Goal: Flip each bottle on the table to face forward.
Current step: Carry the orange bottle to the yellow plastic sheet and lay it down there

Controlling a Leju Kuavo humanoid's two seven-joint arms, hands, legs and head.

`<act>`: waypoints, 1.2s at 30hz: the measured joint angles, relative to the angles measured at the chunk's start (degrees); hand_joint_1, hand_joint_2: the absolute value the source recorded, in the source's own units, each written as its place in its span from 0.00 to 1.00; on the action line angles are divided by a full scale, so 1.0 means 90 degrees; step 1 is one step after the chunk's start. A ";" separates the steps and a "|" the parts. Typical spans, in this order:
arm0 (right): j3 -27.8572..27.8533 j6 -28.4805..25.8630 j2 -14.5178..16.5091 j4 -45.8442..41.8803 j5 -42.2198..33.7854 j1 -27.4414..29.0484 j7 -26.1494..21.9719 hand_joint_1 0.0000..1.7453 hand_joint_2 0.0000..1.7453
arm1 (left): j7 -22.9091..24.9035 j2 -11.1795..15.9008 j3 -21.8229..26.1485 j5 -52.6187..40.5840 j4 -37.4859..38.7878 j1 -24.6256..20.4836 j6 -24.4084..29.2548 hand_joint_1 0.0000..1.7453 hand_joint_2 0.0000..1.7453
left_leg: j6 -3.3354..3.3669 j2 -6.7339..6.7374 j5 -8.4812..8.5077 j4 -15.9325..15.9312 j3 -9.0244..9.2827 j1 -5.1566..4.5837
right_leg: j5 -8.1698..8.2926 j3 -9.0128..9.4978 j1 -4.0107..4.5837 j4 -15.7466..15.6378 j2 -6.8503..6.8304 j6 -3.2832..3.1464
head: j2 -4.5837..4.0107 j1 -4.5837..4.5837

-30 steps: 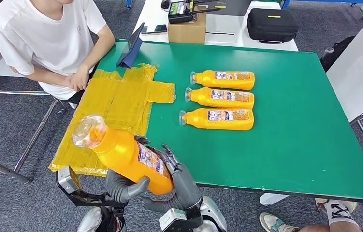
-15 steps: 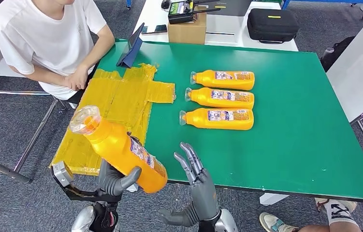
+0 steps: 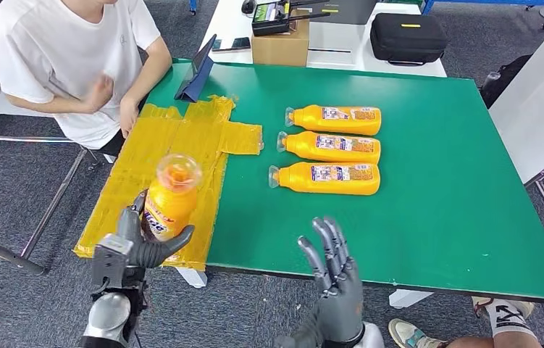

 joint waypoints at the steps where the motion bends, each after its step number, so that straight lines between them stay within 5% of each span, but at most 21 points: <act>1: -0.0109 -0.0002 -0.0001 -0.0111 -0.0039 -0.0007 -0.0002 0.00 0.00 | 0.0041 0.0108 0.0059 -0.0477 0.0122 -0.0127 0.0102 1.00 1.00 | -0.0001 -0.0001 0.0003 0.0000 0.0000 0.0001 | 0.0000 0.0000 0.0000 0.0000 0.0000 0.0000 | 0.0000 0.0001; 5: -0.0322 -0.0008 -0.0018 -0.0358 -0.0446 -0.0114 -0.0003 0.00 0.00 | 0.0228 0.0558 0.0139 -0.2053 0.1014 -0.0832 0.0420 1.00 1.00 | -0.0003 0.0001 0.0012 0.0000 0.0001 0.0002 | 0.0005 0.0002 0.0000 0.0002 0.0000 -0.0003 | 0.0000 0.0001; 16: -0.0060 -0.0009 -0.0183 -0.0112 -0.1627 -0.0515 -0.0003 0.00 0.00 | 0.0921 0.1282 -0.0461 -0.4263 0.4635 -0.3062 0.0745 1.00 1.00 | 0.0000 0.0002 0.0020 0.0000 -0.0002 0.0001 | 0.0019 0.0002 0.0000 0.0007 -0.0002 -0.0016 | 0.0000 0.0002; 29: 0.0254 -0.0009 -0.0361 0.0341 -0.2041 -0.0739 -0.0004 0.00 0.00 | 0.1069 0.1515 -0.0909 -0.4554 0.6411 -0.4198 0.0320 0.97 1.00 | -0.0001 0.0003 0.0020 0.0000 -0.0001 0.0002 | 0.0017 0.0003 0.0001 0.0008 -0.0002 -0.0017 | 0.0000 0.0002; 31: 0.0259 -0.0009 -0.0371 0.0373 -0.2041 -0.0743 -0.0004 0.00 0.00 | 0.1069 0.1520 -0.0934 -0.4554 0.6482 -0.4239 0.0319 0.67 1.00 | -0.0001 0.0002 0.0021 0.0000 0.0000 0.0001 | 0.0017 0.0005 0.0001 0.0008 -0.0002 -0.0017 | 0.0000 0.0002; 33: 0.0264 -0.0009 -0.0379 0.0401 -0.2042 -0.0744 -0.0004 0.00 0.00 | 0.1066 0.1521 -0.0957 -0.4549 0.6531 -0.4269 0.0311 0.19 1.00 | -0.0001 0.0001 0.0021 0.0000 0.0002 0.0001 | 0.0017 0.0007 0.0001 0.0008 -0.0002 -0.0017 | -0.0001 0.0001; 34: 0.0267 -0.0008 -0.0385 0.0414 -0.2050 -0.0746 -0.0004 0.00 0.00 | 0.1047 0.1521 -0.0964 -0.4532 0.6553 -0.4283 0.0282 0.06 1.00 | -0.0001 0.0001 0.0021 0.0000 0.0002 0.0001 | 0.0017 0.0008 0.0001 0.0008 -0.0002 -0.0017 | -0.0001 0.0001; 36: 0.0282 -0.0009 -0.0395 0.0442 -0.2102 -0.0756 -0.0004 0.00 0.00 | 0.0925 0.1523 -0.0969 -0.4423 0.6592 -0.4310 0.0090 0.00 1.00 | -0.0001 0.0000 0.0021 0.0000 0.0003 0.0001 | 0.0017 0.0008 0.0001 0.0009 -0.0003 -0.0017 | 0.0000 0.0001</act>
